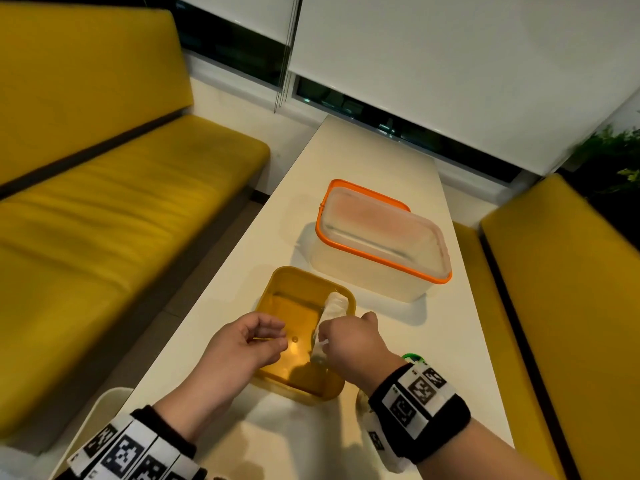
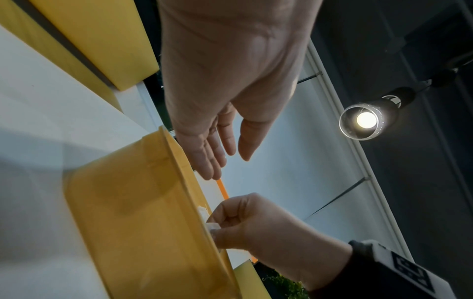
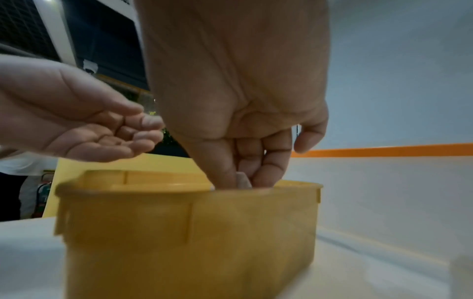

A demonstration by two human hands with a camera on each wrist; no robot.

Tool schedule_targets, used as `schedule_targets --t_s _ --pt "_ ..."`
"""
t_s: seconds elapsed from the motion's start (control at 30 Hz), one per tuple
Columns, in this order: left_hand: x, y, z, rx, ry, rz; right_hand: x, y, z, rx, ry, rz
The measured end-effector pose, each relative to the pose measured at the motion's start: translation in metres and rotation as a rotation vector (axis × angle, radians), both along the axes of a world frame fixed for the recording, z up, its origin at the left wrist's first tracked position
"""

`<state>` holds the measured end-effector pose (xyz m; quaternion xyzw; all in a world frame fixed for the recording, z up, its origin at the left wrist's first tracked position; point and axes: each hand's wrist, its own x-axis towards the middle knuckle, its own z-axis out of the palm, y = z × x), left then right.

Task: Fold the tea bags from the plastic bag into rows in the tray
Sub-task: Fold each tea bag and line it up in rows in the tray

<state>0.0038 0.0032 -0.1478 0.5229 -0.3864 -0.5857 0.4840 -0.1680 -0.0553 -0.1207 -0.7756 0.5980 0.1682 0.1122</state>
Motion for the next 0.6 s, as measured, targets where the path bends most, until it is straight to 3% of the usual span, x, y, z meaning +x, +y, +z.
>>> schedule_targets --t_s 0.27,0.47,0.6 --pt "0.003 0.003 0.001 -0.004 -0.019 0.004 0.007 0.003 -0.012 -0.107 0.194 0.136" --pt "-0.002 0.005 -0.003 -0.011 -0.048 -0.015 0.008 0.012 -0.010 -0.202 0.178 0.150" --pt "-0.003 0.002 -0.005 -0.001 -0.046 -0.006 0.008 0.028 0.000 -0.290 0.039 0.143"
